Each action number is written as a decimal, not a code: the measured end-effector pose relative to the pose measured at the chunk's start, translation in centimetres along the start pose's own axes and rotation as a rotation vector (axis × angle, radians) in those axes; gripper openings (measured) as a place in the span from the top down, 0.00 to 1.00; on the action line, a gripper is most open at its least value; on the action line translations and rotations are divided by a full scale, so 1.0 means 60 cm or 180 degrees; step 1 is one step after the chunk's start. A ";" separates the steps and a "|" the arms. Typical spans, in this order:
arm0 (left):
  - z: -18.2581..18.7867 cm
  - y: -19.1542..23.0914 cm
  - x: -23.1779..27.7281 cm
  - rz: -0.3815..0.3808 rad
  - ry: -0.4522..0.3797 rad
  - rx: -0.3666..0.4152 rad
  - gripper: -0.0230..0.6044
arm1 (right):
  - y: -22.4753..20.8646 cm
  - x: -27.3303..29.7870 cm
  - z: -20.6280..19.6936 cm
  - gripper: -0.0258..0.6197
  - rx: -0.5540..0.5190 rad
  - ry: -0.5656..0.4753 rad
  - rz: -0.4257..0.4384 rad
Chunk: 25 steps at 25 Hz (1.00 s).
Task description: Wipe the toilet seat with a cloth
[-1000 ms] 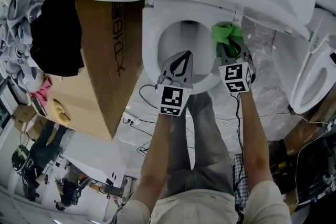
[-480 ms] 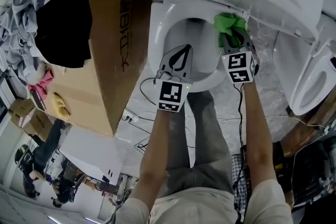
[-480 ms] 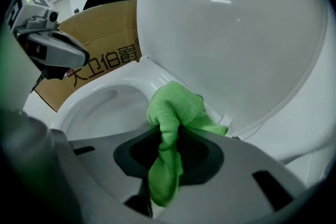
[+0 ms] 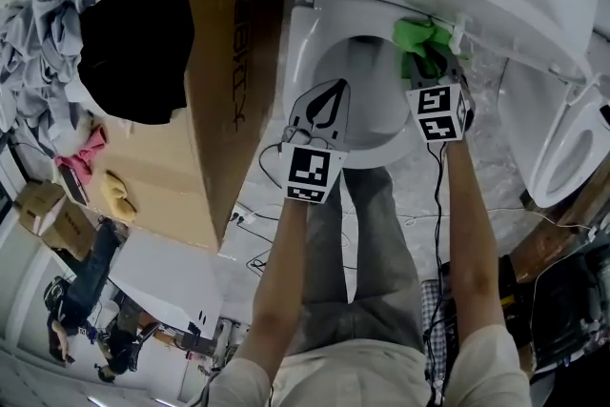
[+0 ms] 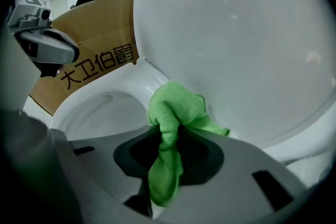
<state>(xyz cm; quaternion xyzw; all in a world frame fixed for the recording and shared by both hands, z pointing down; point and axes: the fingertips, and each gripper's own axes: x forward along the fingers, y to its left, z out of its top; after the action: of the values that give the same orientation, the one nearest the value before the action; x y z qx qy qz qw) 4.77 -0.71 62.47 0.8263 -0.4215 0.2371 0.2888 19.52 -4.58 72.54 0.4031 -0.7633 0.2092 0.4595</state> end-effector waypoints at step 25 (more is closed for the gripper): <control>-0.047 0.106 -0.061 0.0220 -0.0051 -0.0342 0.94 | 0.098 0.057 0.118 0.81 -0.0470 -0.0076 0.0101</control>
<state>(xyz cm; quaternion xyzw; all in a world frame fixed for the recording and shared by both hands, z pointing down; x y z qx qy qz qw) -2.89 0.21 63.96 0.7963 -0.4642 0.2174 0.3211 10.12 -7.44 72.38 0.3584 -0.7883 0.1548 0.4755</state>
